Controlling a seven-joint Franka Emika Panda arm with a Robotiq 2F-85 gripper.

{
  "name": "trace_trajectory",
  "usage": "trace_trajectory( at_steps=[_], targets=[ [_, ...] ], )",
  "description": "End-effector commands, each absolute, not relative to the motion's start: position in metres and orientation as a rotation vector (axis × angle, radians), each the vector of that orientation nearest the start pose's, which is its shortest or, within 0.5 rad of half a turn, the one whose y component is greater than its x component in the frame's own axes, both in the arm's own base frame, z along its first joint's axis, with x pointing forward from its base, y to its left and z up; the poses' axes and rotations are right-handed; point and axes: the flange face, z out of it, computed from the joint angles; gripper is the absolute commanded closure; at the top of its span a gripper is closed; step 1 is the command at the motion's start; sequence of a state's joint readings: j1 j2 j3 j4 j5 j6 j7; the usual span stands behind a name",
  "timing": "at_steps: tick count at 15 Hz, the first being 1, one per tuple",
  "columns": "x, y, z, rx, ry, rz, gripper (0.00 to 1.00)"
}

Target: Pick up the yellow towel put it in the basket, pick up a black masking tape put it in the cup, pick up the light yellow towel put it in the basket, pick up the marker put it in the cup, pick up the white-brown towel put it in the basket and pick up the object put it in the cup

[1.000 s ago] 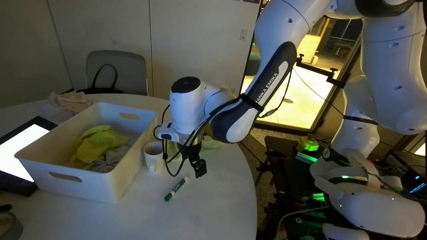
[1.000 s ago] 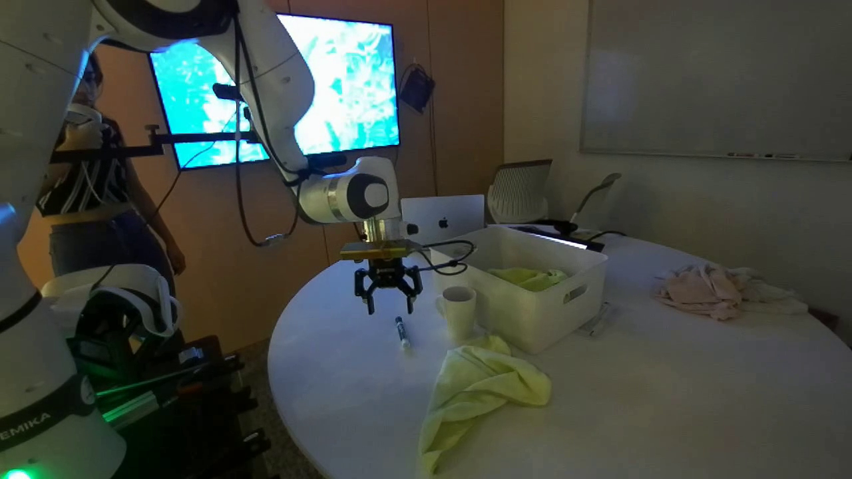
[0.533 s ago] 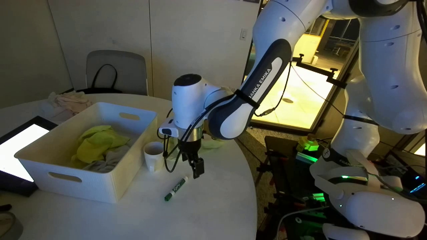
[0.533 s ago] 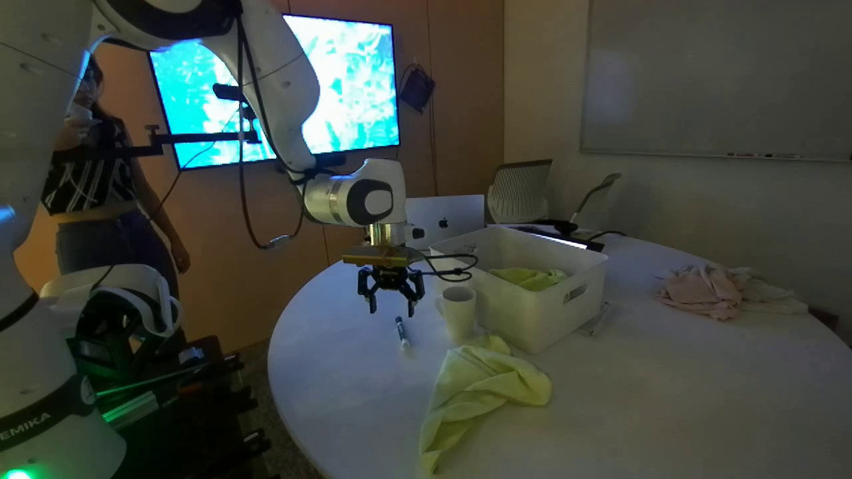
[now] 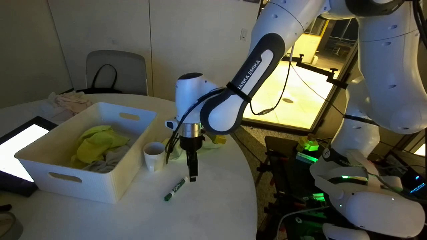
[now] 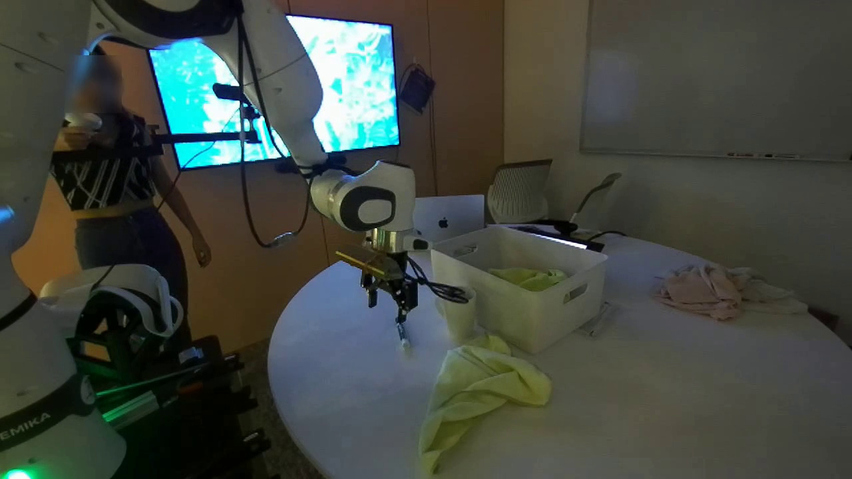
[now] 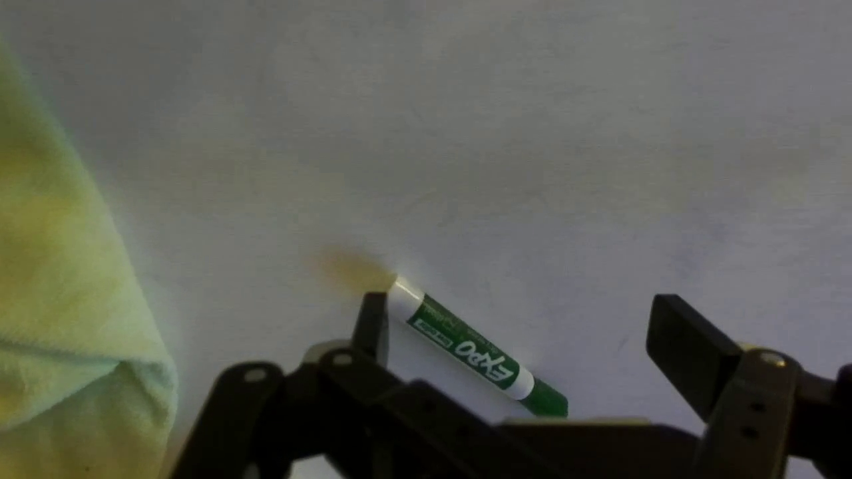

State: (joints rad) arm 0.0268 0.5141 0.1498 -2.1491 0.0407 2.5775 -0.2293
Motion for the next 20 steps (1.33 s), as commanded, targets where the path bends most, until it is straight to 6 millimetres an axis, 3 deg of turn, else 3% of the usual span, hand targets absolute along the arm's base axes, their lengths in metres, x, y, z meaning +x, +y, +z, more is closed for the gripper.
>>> trace_trajectory(
  at_steps=[1,12,20],
  targets=[
    [0.543,0.111,0.152,-2.993,-0.239,0.086,0.00],
    [0.522,0.116,0.125,-2.874,0.619,-0.009,0.00],
    [0.532,0.153,0.123,-2.649,1.184,-0.057,0.00]
  ],
)
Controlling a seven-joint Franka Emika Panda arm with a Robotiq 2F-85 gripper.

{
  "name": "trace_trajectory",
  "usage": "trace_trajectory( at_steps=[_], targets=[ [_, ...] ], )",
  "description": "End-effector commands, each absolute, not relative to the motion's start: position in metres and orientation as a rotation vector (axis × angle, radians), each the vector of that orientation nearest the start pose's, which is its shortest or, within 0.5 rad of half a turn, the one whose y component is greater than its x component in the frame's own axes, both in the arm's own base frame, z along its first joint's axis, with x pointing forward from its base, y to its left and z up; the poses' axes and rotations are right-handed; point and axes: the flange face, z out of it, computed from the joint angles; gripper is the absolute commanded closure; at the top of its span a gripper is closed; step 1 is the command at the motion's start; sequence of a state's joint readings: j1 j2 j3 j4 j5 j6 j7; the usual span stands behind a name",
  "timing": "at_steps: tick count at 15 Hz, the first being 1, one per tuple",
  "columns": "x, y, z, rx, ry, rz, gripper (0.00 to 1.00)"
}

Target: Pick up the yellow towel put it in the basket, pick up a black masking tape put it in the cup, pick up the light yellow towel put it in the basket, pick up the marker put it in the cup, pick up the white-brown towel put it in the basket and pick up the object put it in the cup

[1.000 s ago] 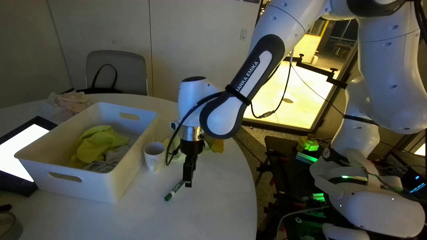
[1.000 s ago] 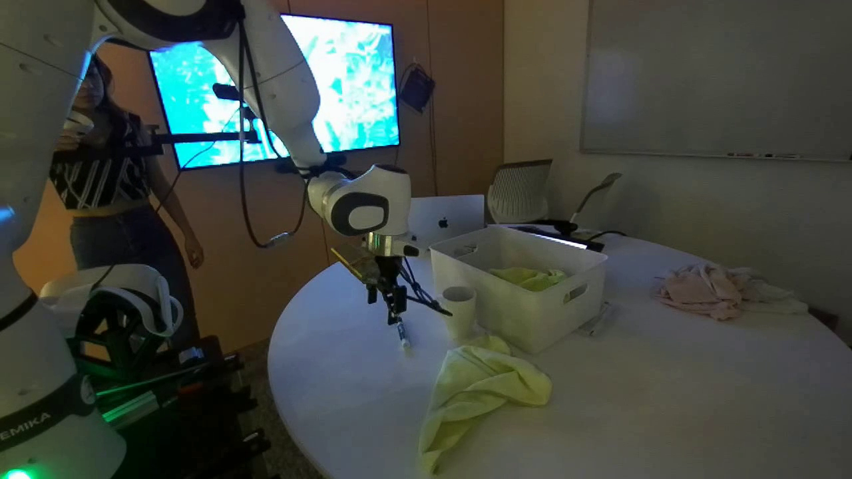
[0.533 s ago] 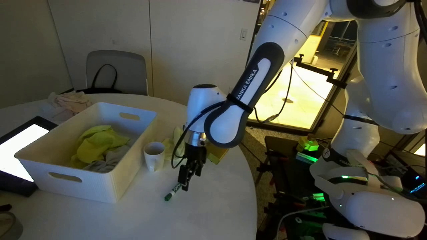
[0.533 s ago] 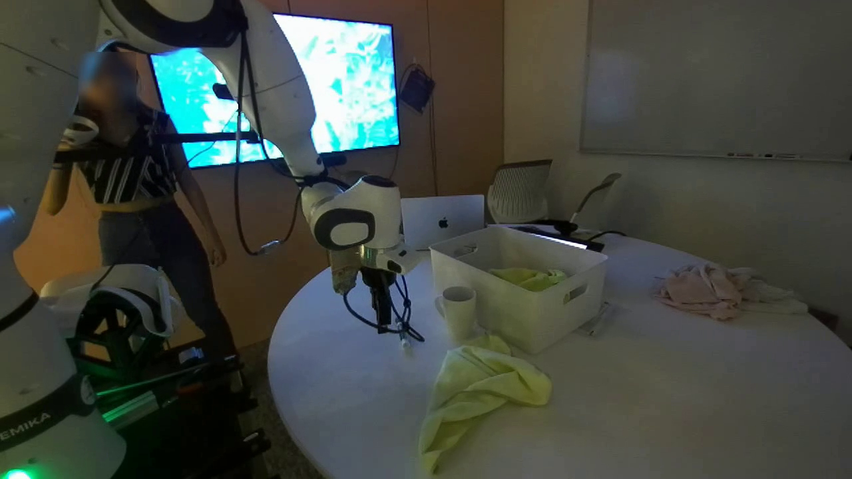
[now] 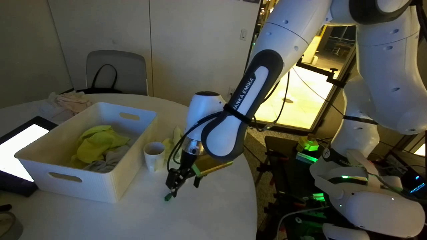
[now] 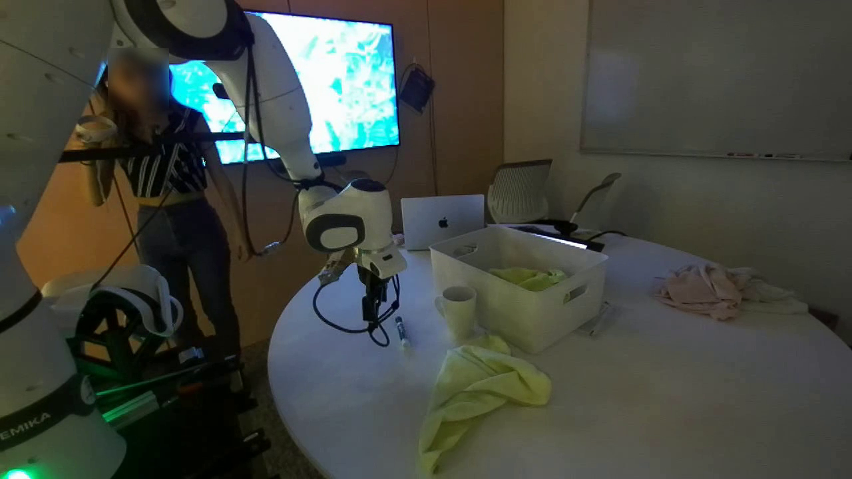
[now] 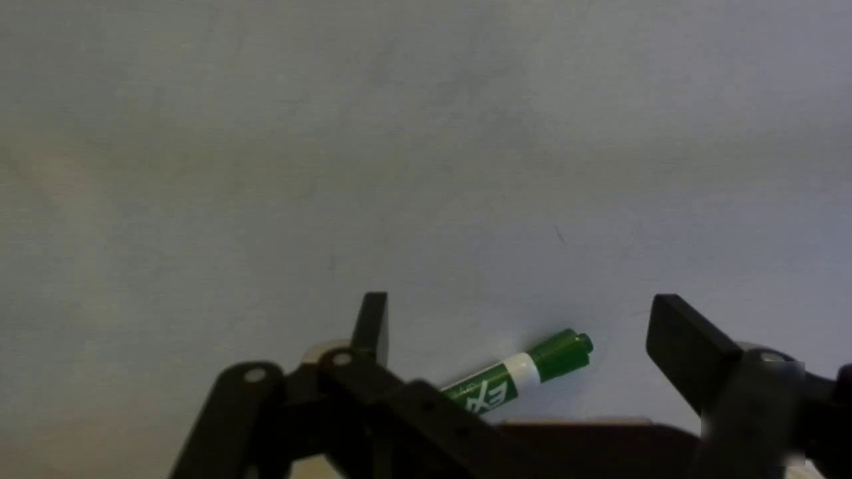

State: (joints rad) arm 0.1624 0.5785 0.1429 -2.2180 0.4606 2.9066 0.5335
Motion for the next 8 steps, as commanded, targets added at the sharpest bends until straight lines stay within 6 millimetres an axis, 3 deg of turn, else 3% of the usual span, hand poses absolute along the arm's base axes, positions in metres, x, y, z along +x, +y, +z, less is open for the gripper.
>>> trace_trajectory(
  at_steps=[1,8],
  targets=[
    [0.5308,0.1555,0.1233,-2.620,1.248,-0.070,0.00],
    [0.5266,0.1581,0.1155,-2.397,1.692,-0.177,0.00]
  ],
)
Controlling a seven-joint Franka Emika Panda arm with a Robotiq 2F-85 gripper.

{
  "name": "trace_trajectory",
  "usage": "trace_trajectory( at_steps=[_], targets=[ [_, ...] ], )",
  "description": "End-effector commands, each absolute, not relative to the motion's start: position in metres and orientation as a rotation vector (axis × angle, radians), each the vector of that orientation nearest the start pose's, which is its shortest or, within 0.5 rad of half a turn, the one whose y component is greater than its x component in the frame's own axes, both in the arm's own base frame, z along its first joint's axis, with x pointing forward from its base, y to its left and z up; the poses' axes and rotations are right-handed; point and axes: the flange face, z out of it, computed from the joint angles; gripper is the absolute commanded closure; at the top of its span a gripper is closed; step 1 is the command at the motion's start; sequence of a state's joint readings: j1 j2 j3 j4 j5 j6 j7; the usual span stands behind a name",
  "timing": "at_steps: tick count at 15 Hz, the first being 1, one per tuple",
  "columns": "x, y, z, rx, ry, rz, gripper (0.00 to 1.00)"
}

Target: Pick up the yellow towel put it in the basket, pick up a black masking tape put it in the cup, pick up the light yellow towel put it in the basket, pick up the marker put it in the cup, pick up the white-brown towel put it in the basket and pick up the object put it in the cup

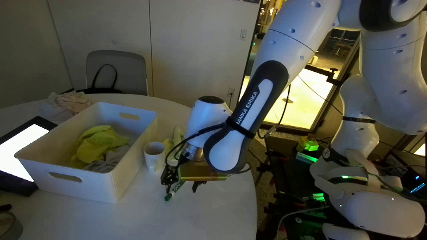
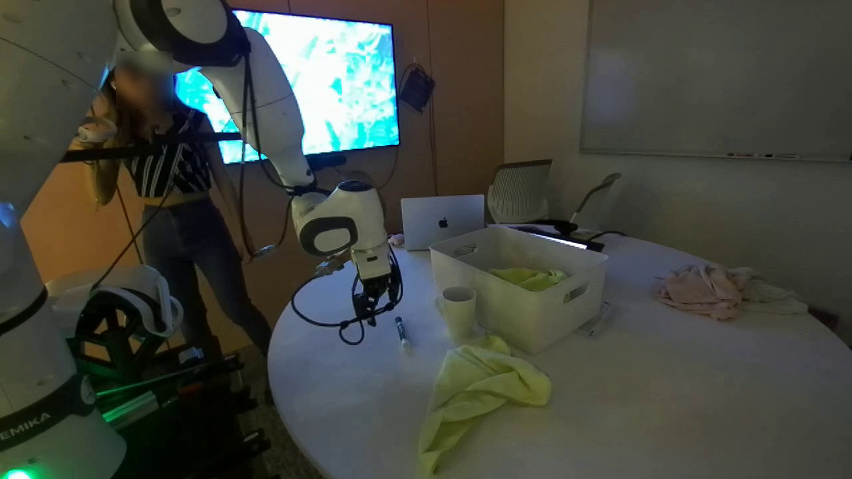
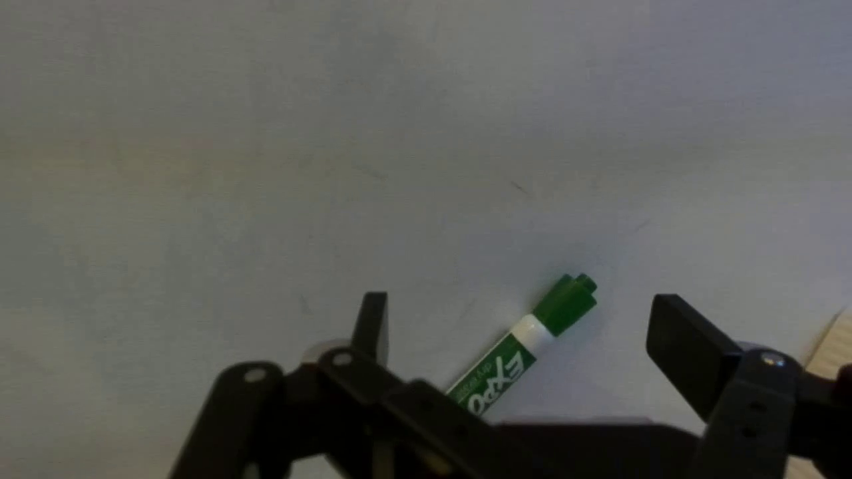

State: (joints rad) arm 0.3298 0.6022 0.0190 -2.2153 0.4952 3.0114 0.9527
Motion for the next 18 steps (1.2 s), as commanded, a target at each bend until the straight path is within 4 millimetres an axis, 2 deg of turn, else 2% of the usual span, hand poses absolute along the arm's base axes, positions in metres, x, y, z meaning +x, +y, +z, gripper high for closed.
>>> trace_trajectory(
  at_steps=[1,5,11,15,18],
  targets=[
    [0.528,0.160,0.113,-2.360,1.761,-0.186,0.00],
    [0.537,0.163,0.112,-2.191,2.027,-0.227,0.00],
    [0.562,0.171,0.122,-1.944,2.410,-0.265,0.00],
    [0.570,0.186,0.137,-1.988,2.341,-0.139,0.00],
    [0.571,0.189,0.135,-1.990,2.314,-0.067,0.00]
  ],
)
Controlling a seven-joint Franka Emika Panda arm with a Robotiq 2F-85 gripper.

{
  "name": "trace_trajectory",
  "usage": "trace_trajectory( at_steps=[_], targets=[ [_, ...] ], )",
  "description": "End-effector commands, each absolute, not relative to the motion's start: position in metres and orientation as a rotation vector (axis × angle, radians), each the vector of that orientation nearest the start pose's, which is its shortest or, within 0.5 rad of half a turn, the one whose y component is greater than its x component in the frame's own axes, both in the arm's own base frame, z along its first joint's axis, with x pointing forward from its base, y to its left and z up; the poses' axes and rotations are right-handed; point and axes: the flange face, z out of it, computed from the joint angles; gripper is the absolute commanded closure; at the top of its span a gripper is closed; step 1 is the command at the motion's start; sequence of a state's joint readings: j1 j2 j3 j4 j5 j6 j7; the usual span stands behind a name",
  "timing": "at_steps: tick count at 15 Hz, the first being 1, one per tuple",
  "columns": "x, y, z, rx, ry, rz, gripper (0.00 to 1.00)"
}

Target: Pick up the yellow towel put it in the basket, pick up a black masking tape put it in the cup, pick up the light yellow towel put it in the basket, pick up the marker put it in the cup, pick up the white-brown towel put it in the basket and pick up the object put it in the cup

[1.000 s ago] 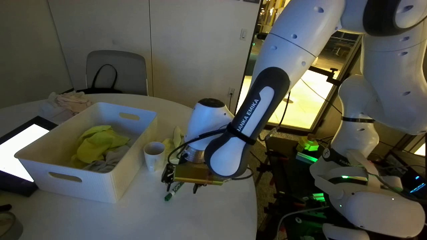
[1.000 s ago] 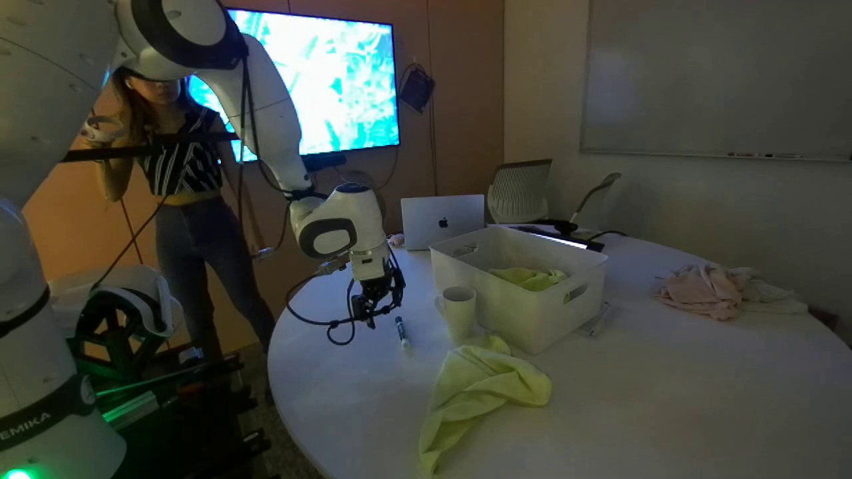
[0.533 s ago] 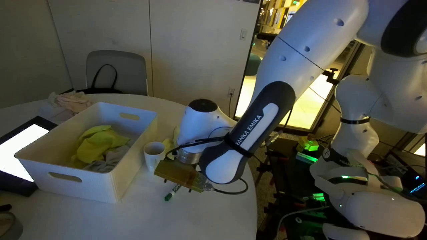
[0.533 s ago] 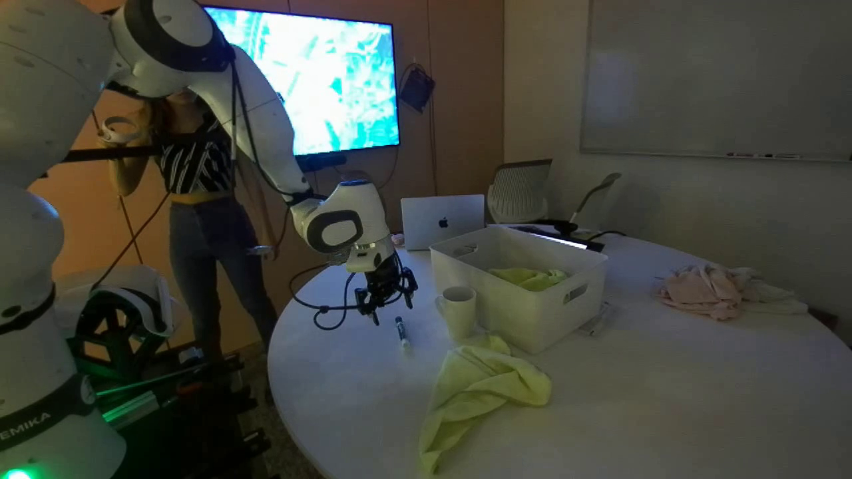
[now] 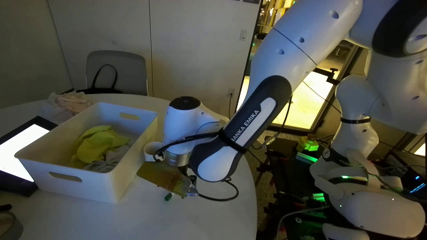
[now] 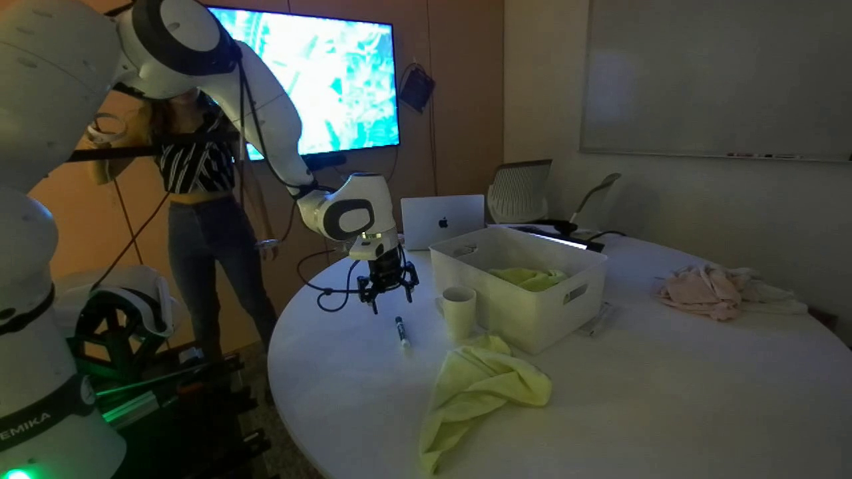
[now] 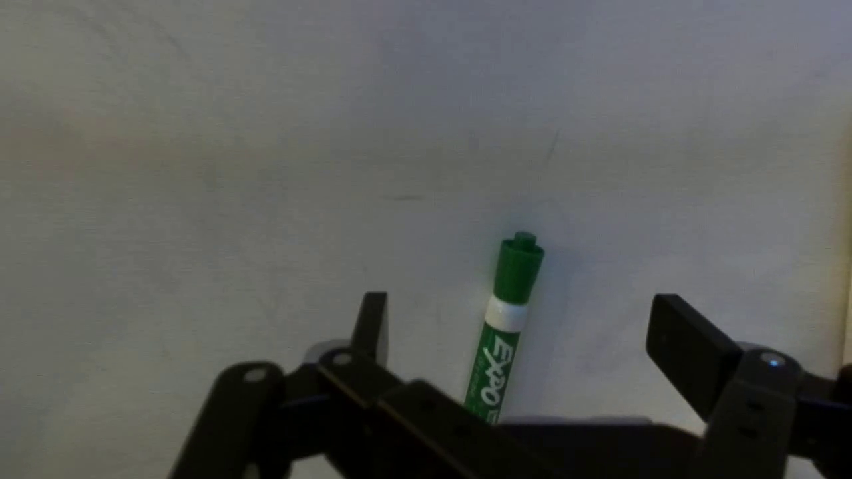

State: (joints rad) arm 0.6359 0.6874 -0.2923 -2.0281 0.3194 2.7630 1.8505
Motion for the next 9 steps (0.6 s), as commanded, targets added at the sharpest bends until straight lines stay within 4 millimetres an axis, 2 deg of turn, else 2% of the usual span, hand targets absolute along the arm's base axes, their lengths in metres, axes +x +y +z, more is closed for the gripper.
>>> trace_trajectory(
  at_steps=[1,9],
  targets=[
    [0.570,0.187,0.134,-1.981,2.321,-0.044,0.00],
    [0.563,0.168,0.117,-1.922,2.418,0.016,0.00]
  ],
)
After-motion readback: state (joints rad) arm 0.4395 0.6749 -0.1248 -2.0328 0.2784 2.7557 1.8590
